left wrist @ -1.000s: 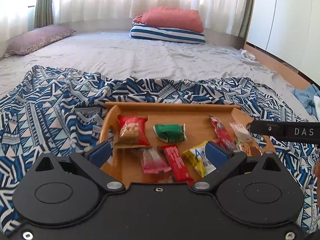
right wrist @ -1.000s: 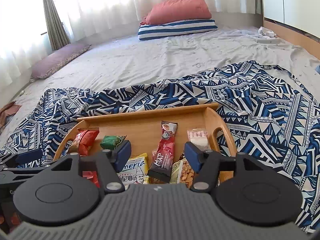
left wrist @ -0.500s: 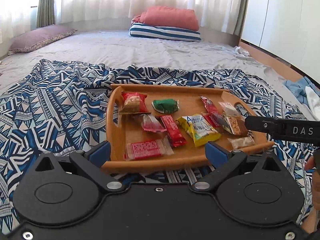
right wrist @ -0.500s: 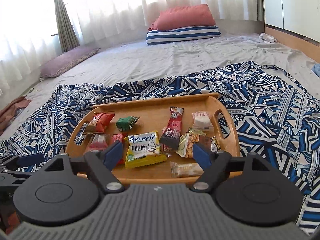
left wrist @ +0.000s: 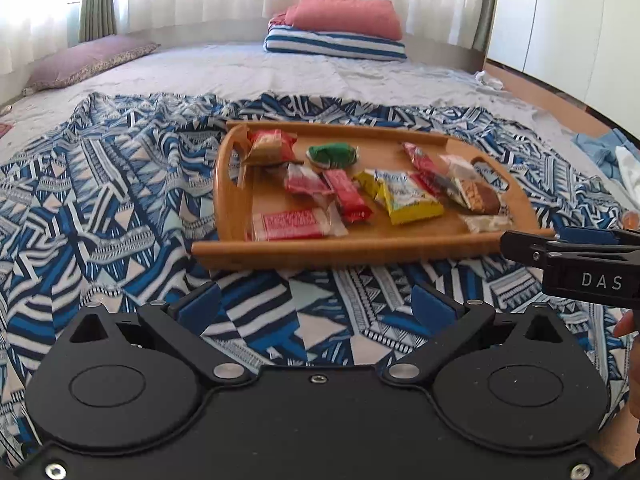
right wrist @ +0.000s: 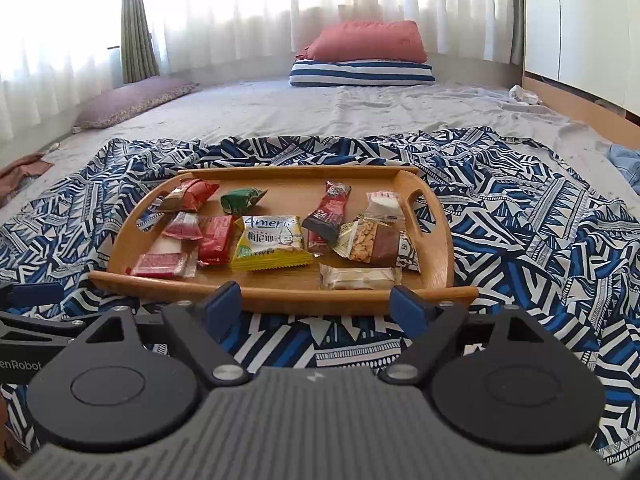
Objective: Organize snacks
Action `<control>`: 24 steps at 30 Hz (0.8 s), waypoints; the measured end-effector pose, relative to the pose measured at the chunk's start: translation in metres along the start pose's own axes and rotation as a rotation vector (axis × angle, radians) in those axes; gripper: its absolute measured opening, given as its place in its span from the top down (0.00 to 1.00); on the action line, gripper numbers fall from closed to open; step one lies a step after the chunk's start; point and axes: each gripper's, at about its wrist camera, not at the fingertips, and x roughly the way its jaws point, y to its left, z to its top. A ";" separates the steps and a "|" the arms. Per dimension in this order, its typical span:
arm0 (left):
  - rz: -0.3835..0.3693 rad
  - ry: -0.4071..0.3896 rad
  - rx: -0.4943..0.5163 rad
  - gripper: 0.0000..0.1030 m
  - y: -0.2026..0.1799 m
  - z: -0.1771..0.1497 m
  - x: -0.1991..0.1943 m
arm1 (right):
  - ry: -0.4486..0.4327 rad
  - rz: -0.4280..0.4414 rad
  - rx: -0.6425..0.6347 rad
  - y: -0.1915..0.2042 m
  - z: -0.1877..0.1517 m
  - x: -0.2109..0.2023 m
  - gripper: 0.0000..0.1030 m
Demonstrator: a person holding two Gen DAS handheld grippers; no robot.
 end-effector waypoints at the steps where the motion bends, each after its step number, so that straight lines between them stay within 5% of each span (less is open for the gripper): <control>1: 0.002 0.008 -0.007 0.02 0.001 -0.003 0.004 | 0.005 -0.004 -0.001 -0.001 -0.004 0.002 0.12; 14: 0.077 0.016 0.029 0.01 -0.001 -0.024 0.036 | 0.046 -0.056 -0.011 -0.006 -0.046 0.035 0.11; 24: 0.108 0.013 0.052 0.00 -0.007 -0.024 0.051 | 0.030 -0.064 -0.003 -0.007 -0.056 0.045 0.00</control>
